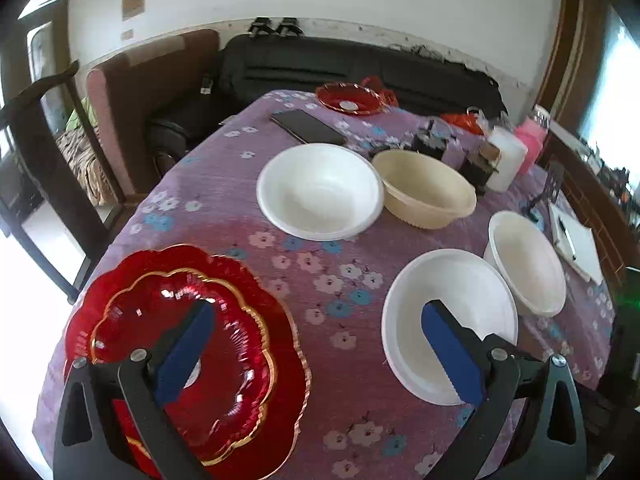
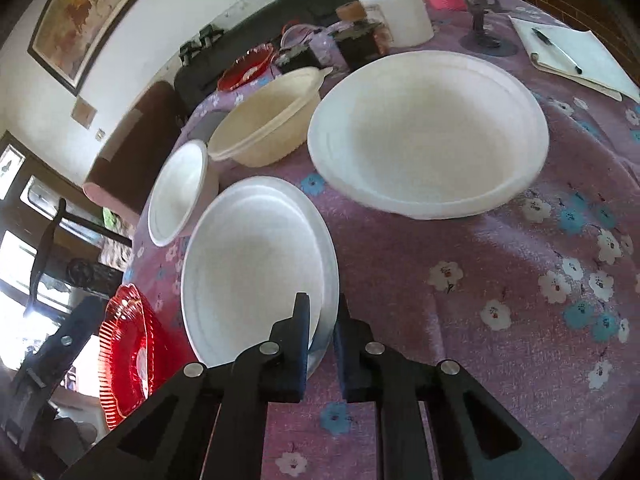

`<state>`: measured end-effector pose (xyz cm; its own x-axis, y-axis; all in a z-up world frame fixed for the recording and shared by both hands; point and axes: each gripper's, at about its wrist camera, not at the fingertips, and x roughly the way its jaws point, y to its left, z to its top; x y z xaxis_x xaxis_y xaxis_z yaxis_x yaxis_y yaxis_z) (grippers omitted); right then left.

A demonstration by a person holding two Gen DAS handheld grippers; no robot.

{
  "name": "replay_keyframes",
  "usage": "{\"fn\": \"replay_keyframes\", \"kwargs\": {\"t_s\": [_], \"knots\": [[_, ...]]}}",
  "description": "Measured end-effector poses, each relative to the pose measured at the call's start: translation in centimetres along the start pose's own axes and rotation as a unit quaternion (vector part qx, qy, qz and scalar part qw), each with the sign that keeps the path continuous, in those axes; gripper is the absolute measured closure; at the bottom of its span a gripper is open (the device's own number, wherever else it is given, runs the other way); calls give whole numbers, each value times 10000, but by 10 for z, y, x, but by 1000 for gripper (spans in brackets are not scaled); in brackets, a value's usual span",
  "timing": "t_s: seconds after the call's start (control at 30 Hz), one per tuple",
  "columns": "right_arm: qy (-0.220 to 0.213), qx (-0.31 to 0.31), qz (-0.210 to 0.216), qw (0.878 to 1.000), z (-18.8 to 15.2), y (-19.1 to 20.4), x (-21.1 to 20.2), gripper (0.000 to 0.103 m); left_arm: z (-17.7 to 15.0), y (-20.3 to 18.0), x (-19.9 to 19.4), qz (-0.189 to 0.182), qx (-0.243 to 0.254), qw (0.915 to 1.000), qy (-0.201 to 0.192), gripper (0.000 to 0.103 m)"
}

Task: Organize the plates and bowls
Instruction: 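Grip the white plate rim with the right gripper while the left gripper grips it too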

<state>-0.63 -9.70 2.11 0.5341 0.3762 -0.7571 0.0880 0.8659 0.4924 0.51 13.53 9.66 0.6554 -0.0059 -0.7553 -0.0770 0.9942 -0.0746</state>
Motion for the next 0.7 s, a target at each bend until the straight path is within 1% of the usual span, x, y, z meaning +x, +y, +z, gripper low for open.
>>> {"fn": "replay_keyframes", "kwargs": {"t_s": [0.1,0.17,0.27,0.4,0.43,0.5,0.53,0.57,0.6,0.63,0.67,0.7], "knots": [[-211,-159,2,9997,0,0,0,88,6,-12,17,97,163,9996,205,0],[-283,-189,36,9994,-1,-1,2,84,8,-16,26,154,177,9993,278,1],[-370,-241,165,9989,-1,-4,3,83,12,-21,35,275,183,9991,266,2],[-406,-191,255,9987,-2,-11,4,83,15,-31,48,452,359,9977,346,2],[-406,-158,288,9986,-3,-13,4,83,15,-34,52,470,410,9973,381,4],[-407,-118,313,9986,-3,-15,4,83,16,-40,58,469,522,9965,453,12],[-411,-114,323,9986,-3,-16,4,83,15,-45,62,455,613,9957,529,18],[-416,-121,322,9985,-3,-16,4,83,15,-47,65,460,660,9951,581,23],[-420,-127,315,9985,-3,-16,4,83,14,-50,69,473,702,9943,654,24],[-421,-137,319,9985,-3,-17,4,83,13,-52,74,448,719,9937,736,28],[-422,-158,346,9984,-4,-16,4,83,12,-54,77,393,722,9934,795,35],[-435,-174,342,9983,-4,-16,3,83,10,-56,78,336,728,9932,847,39]]}}
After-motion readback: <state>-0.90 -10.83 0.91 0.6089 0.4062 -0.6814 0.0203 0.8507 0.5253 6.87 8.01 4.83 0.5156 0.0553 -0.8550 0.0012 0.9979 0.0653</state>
